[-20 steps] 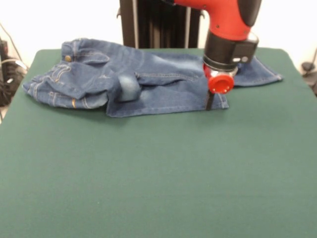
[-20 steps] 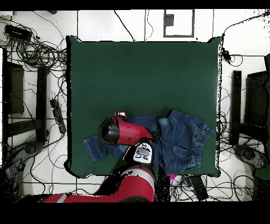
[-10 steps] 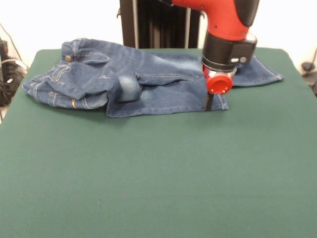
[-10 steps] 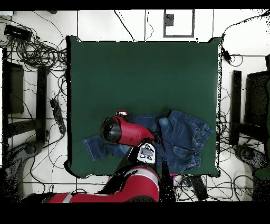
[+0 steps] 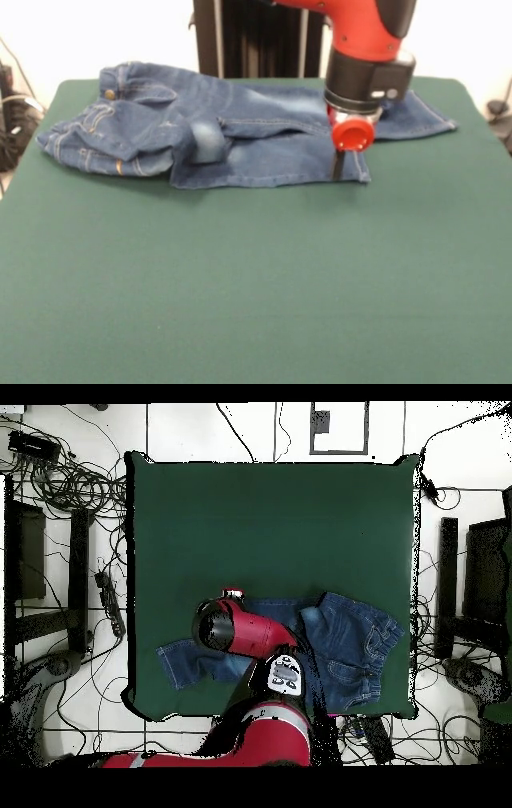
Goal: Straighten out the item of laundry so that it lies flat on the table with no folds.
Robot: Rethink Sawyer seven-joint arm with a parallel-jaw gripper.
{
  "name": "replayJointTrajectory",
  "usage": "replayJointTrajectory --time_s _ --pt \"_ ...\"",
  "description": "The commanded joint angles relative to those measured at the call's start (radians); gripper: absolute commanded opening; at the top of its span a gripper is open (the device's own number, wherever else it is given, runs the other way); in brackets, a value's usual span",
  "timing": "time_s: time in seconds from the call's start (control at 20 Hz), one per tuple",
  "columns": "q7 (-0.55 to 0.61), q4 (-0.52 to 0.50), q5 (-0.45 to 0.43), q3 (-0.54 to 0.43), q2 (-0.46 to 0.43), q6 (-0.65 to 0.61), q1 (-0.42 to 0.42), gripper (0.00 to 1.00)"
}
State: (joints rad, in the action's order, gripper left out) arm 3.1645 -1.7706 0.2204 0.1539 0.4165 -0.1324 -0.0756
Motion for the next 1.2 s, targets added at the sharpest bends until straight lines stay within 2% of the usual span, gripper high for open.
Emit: replayJointTrajectory --time_s 0.05,0.3,0.5,1.05,1.2 --pt "0.137 0.065 0.131 -0.134 0.108 -0.146 -0.031 0.0" --pt "0.12 0.03 0.161 -0.163 0.194 -0.221 -0.014 0.0" --pt "0.117 0.016 0.191 -0.207 0.179 -0.136 0.007 0.0" --pt "0.157 0.263 0.335 -0.17 -0.091 0.059 -0.074 0.0" --pt "0.15 0.311 0.372 -0.156 -0.139 0.084 -0.09 0.0"
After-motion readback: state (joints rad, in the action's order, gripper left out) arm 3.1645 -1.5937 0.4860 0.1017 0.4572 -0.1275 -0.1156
